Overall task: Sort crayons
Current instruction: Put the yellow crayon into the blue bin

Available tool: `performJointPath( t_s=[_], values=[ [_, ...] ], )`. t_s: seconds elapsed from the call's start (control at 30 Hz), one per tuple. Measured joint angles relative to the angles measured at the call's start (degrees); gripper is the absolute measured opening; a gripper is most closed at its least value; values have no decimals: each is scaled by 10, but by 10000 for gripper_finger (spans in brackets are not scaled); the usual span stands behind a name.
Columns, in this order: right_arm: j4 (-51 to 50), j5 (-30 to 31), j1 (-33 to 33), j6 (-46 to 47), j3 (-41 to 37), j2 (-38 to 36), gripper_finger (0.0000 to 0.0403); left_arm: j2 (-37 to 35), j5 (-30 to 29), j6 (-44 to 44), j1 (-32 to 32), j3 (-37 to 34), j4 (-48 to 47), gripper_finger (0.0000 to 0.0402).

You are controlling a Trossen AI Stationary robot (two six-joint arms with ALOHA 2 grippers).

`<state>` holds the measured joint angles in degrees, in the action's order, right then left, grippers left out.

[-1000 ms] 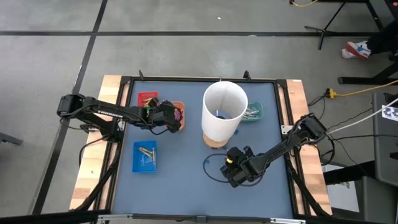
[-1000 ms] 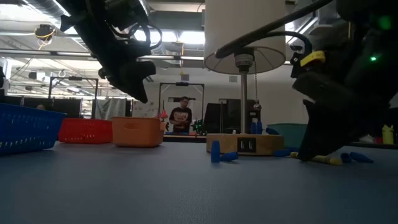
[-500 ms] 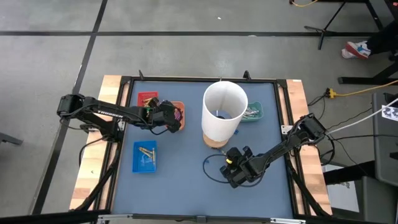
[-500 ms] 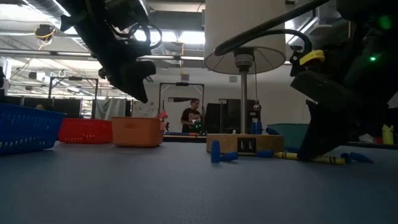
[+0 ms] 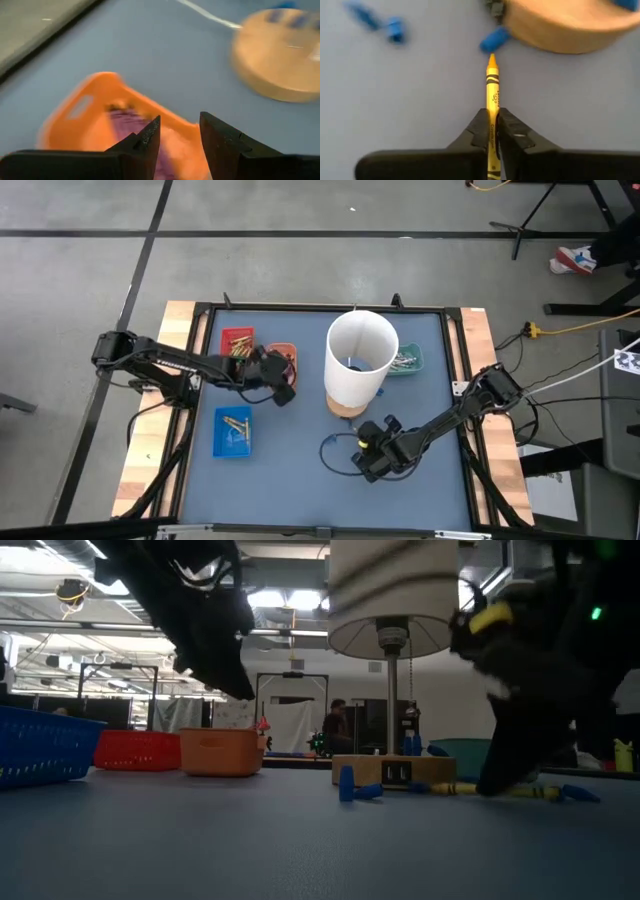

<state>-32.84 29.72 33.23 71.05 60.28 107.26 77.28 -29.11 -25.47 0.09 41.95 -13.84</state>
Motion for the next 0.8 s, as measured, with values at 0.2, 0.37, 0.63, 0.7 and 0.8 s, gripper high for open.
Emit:
performJointPath(
  t_s=[0.2, 0.37, 0.63, 0.7, 0.8],
  values=[
    [-12, 3, 3, -64, 52, 0, 10, 0, 114, 0, -44, 0, 42, 121],
    [-12, 24, 14, -109, 94, 0, 18, 0, 176, 1, -99, 0, 75, 121],
    [16, 77, 20, -173, 141, -1, 20, 0, 183, 1, -201, 0, 114, 121],
    [46, 81, 20, -194, 142, -1, 21, 0, 183, 1, -223, 0, 124, 121],
    [95, 82, 20, -232, 142, -1, 21, 0, 180, 5, -252, 0, 145, 121]
  ],
)
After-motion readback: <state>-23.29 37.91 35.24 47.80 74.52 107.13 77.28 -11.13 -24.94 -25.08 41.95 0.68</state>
